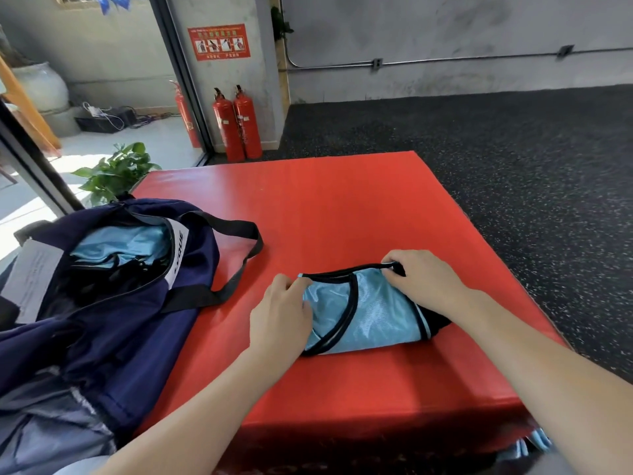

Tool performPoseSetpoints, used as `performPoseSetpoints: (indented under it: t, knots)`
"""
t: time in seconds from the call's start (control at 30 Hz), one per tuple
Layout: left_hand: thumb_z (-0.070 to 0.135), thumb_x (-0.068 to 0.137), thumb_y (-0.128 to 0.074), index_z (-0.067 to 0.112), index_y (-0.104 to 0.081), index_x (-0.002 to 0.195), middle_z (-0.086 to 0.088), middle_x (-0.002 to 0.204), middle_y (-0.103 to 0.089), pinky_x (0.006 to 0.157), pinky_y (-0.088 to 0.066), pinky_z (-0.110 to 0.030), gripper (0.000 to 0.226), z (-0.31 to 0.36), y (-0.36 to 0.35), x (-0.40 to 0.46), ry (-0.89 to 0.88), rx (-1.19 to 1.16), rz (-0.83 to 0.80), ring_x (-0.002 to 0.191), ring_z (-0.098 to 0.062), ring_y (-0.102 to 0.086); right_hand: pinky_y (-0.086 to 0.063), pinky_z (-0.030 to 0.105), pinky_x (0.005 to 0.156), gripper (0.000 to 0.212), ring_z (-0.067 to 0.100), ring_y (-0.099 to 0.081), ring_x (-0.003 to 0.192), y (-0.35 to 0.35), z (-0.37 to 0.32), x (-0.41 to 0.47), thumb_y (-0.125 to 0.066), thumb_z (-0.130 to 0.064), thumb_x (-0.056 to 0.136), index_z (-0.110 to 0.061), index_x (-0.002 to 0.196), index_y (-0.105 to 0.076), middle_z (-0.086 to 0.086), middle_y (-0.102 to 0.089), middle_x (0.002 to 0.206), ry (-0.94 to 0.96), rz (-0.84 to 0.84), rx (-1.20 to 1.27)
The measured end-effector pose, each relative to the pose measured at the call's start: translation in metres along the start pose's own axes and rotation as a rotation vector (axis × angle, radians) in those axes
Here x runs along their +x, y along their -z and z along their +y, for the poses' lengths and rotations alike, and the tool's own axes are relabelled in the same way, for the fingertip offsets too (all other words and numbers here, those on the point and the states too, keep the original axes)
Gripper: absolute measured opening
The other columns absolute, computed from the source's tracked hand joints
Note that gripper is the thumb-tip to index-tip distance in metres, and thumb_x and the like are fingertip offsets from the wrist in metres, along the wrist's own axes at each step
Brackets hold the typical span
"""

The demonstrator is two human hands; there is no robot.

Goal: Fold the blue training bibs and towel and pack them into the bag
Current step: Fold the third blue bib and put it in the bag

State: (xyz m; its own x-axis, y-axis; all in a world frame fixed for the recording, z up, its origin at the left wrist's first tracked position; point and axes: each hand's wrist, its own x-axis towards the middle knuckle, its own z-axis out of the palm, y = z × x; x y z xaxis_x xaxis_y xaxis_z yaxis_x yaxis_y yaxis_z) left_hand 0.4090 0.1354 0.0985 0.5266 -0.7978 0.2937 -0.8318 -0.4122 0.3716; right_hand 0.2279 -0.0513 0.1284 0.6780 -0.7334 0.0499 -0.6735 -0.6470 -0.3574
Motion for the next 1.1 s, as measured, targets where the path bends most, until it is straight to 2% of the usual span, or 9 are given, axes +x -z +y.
performPoseSetpoints:
  t: [0.13,0.3,0.4,0.5,0.6,0.7,0.8,0.93,1.1]
  knots:
    - [0.001,0.081,-0.067,0.022,-0.074,0.107,-0.001,0.109,-0.059,0.079,-0.050,-0.044,0.034,-0.004,-0.012,0.018,-0.263,-0.068,0.081,0.098,-0.026,-0.056,-0.049,0.036,0.090,0.037,0.013,-0.055,0.119,0.002,-0.002,-0.006,-0.052,-0.052,0.099,-0.034,0.131,-0.054,-0.015,-0.059,0.131,0.032,0.034,-0.048]
    - [0.019,0.095,-0.060,0.031,-0.074,0.111,0.009,0.124,-0.059,0.098,-0.037,-0.038,0.024,0.011,-0.010,0.029,-0.307,-0.213,-0.090,0.123,-0.014,-0.047,-0.040,0.032,0.105,0.039,0.011,-0.040,0.129,0.006,-0.011,-0.025,-0.056,-0.044,0.097,-0.028,0.133,-0.056,-0.014,-0.056,0.133,0.126,0.162,-0.018]
    - [0.025,0.098,-0.057,0.032,-0.072,0.117,0.008,0.135,-0.054,0.107,-0.027,-0.036,0.025,0.009,-0.013,0.037,-0.260,-0.137,-0.184,0.134,-0.011,-0.039,-0.048,0.029,0.092,0.029,0.006,-0.053,0.110,0.005,-0.025,-0.042,-0.058,-0.040,0.095,-0.032,0.124,-0.060,-0.019,-0.058,0.119,0.155,0.181,0.094]
    - [0.028,0.099,-0.052,0.039,-0.070,0.116,0.010,0.134,-0.054,0.108,-0.027,-0.043,0.027,-0.002,-0.016,0.042,-0.186,-0.083,-0.266,0.133,-0.015,-0.041,-0.053,0.032,0.077,0.018,0.004,-0.058,0.086,-0.003,-0.036,-0.059,-0.061,-0.033,0.093,-0.032,0.112,-0.062,-0.019,-0.057,0.102,0.154,0.195,0.223]
    - [0.028,0.099,-0.050,0.043,-0.069,0.112,0.016,0.123,-0.058,0.102,-0.034,-0.042,0.028,-0.009,-0.017,0.044,-0.167,-0.114,-0.278,0.123,-0.014,-0.048,-0.053,0.033,0.078,0.011,0.002,-0.057,0.087,-0.008,-0.032,-0.064,-0.062,-0.027,0.093,-0.029,0.103,-0.063,-0.017,-0.056,0.098,0.148,0.278,0.233]
    - [0.028,0.099,-0.049,0.041,-0.068,0.117,0.014,0.125,-0.058,0.098,-0.033,-0.039,0.030,-0.008,-0.017,0.042,-0.178,-0.089,-0.274,0.122,-0.014,-0.048,-0.053,0.037,0.075,0.006,0.004,-0.057,0.078,-0.001,-0.023,-0.056,-0.065,-0.025,0.092,-0.030,0.095,-0.066,-0.014,-0.057,0.090,0.088,0.306,0.242]
    - [0.029,0.099,-0.047,0.040,-0.067,0.122,0.012,0.129,-0.056,0.100,-0.033,-0.039,0.032,-0.007,-0.018,0.040,-0.186,-0.064,-0.281,0.124,-0.015,-0.047,-0.052,0.035,0.075,0.006,0.006,-0.060,0.080,0.007,-0.018,-0.045,-0.063,-0.031,0.095,-0.032,0.093,-0.069,-0.015,-0.060,0.090,0.055,0.293,0.146]
    - [0.028,0.100,-0.046,0.038,-0.066,0.125,0.012,0.129,-0.056,0.101,-0.035,-0.040,0.033,-0.008,-0.017,0.037,-0.189,-0.073,-0.292,0.124,-0.015,-0.047,-0.053,0.029,0.076,0.008,0.002,-0.062,0.056,0.012,-0.018,-0.030,-0.066,-0.023,0.096,-0.026,0.100,-0.072,-0.015,-0.063,0.093,0.100,0.288,0.262]
    - [0.028,0.102,-0.045,0.038,-0.064,0.127,0.012,0.129,-0.055,0.103,-0.034,-0.041,0.033,-0.009,-0.016,0.036,-0.190,-0.073,-0.295,0.124,-0.015,-0.046,-0.057,0.031,0.076,0.014,0.003,-0.068,0.077,0.003,-0.016,-0.016,-0.064,-0.012,0.097,-0.020,0.103,-0.073,-0.010,-0.067,0.094,0.109,0.291,0.372]
